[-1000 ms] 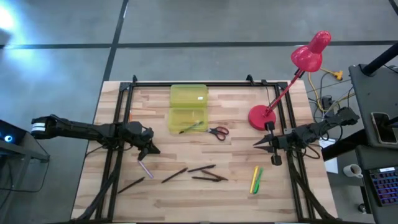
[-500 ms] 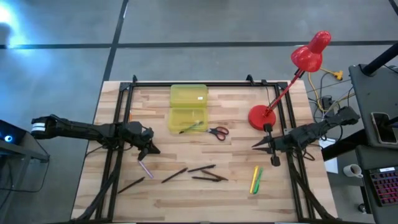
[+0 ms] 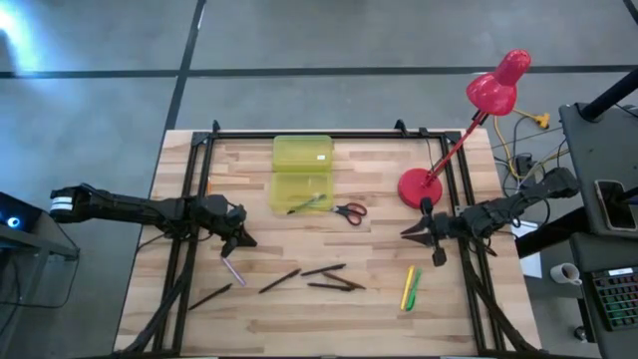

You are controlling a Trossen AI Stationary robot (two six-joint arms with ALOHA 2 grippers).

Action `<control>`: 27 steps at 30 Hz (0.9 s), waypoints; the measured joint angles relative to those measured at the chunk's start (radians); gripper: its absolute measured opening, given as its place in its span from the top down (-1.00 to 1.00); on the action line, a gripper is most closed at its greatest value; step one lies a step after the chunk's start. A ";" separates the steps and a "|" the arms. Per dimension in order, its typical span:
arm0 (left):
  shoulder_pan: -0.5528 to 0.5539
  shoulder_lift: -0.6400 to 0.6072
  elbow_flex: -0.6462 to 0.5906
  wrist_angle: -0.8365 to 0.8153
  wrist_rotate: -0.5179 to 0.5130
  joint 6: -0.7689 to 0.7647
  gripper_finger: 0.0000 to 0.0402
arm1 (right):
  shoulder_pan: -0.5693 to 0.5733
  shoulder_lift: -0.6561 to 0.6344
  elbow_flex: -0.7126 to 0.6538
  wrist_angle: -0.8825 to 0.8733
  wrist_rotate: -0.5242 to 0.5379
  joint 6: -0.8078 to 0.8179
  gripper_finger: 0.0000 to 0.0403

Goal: Pick & place school supplies into a supply box
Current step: Prepare the supply box on the top middle

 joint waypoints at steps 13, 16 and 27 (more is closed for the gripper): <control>0.000 -0.001 0.000 0.000 -0.001 0.000 1.00 | 0.000 0.076 0.000 0.349 0.289 -0.130 0.84; 0.000 -0.001 -0.002 0.014 -0.004 -0.082 1.00 | -0.001 0.105 0.000 0.439 0.328 -0.155 0.84; 0.002 -0.002 0.000 0.245 -0.603 -0.743 1.00 | 0.000 0.251 0.000 0.917 0.334 0.006 0.84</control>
